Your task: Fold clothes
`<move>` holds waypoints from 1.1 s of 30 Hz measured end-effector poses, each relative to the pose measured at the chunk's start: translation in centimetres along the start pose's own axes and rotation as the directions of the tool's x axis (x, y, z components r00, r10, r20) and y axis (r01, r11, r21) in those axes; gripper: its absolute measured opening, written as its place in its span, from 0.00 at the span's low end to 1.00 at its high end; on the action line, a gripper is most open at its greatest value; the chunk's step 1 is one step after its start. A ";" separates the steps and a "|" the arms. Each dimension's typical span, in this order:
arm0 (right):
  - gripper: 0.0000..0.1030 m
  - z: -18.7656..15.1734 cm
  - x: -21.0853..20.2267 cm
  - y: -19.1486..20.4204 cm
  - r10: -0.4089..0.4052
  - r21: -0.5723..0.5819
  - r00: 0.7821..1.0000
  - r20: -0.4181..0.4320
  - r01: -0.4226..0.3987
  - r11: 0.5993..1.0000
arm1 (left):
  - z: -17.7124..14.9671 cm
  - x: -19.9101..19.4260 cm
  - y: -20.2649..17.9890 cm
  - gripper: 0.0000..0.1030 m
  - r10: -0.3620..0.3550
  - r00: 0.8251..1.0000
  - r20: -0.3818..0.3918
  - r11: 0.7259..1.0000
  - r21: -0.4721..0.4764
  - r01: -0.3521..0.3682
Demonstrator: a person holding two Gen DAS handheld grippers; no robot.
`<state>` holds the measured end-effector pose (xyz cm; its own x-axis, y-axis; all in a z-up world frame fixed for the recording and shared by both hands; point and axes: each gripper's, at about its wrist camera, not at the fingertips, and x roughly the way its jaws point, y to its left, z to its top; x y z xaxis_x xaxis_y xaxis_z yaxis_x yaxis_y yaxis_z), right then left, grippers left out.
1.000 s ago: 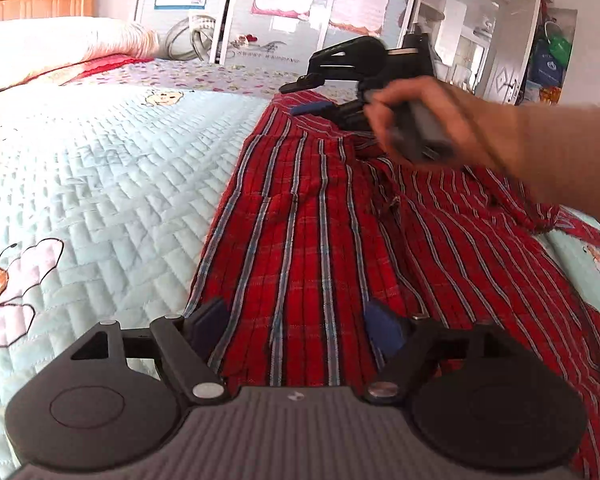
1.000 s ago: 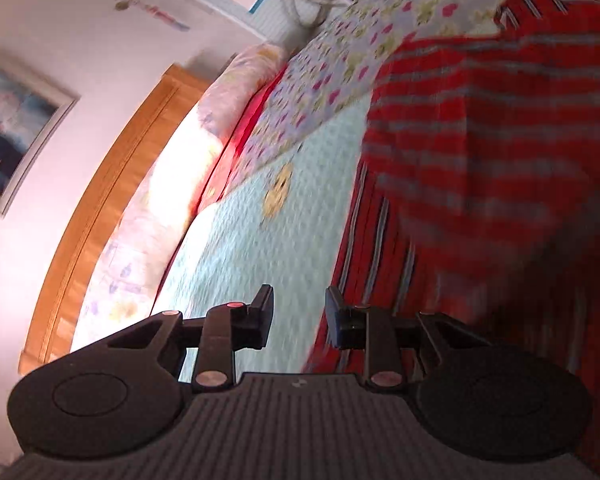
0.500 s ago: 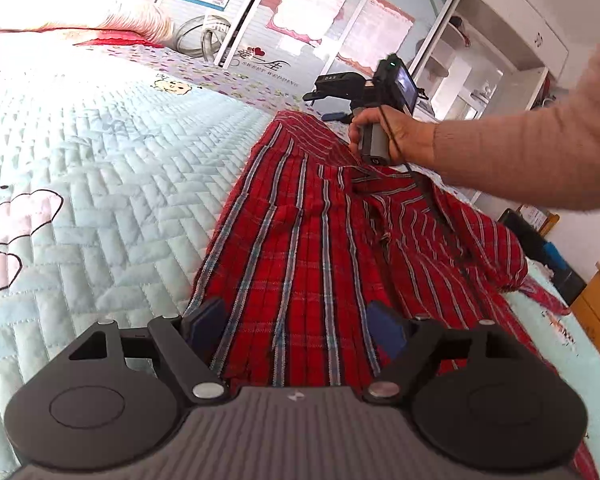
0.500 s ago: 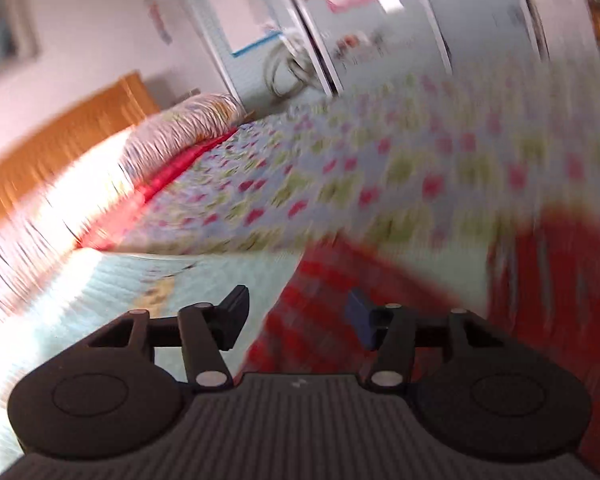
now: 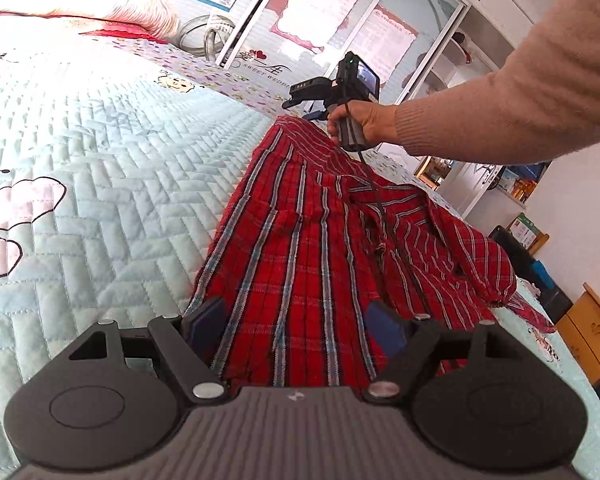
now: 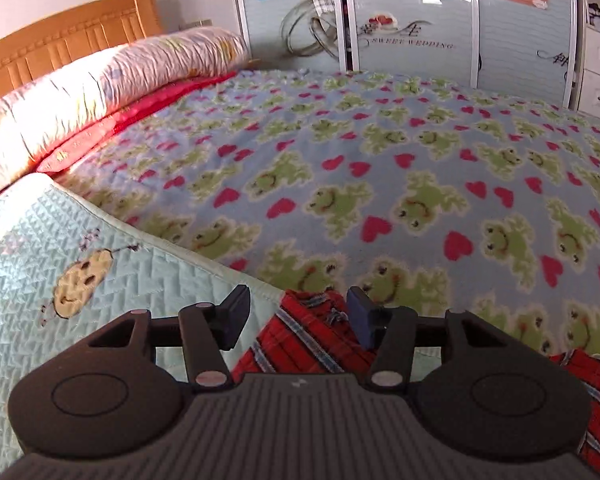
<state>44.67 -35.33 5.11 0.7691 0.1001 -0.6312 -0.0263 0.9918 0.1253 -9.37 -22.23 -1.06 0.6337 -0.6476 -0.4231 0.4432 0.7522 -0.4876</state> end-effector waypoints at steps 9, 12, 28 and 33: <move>0.10 -3.1 4.0 0.1 -0.078 -0.034 0.997 0.019 0.078 0.996 | 0.0 0.0 0.2 0.78 -0.007 1.000 0.000 1.000 -0.009 0.007; 0.09 -3.5 5.2 0.5 -0.106 -0.060 0.992 0.069 0.110 0.992 | 0.0 -0.1 0.2 0.78 -0.011 1.000 -0.001 1.000 -0.015 0.011; 0.26 -2.0 4.4 2.0 -0.233 -0.155 0.965 0.123 0.250 0.956 | -0.5 -0.7 0.4 0.78 -0.006 1.000 0.015 0.998 -0.057 0.007; 0.59 -3.3 -5.3 5.2 -0.306 -0.121 0.881 0.360 0.370 0.921 | -0.4 -0.6 0.4 0.79 -0.008 1.000 0.010 0.998 -0.057 0.008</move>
<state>38.35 -30.46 6.62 0.9158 -0.2443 -0.3189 0.1827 0.9603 -0.2110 -9.84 -21.56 -1.27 0.6368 -0.6521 -0.4114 0.4115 0.7387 -0.5339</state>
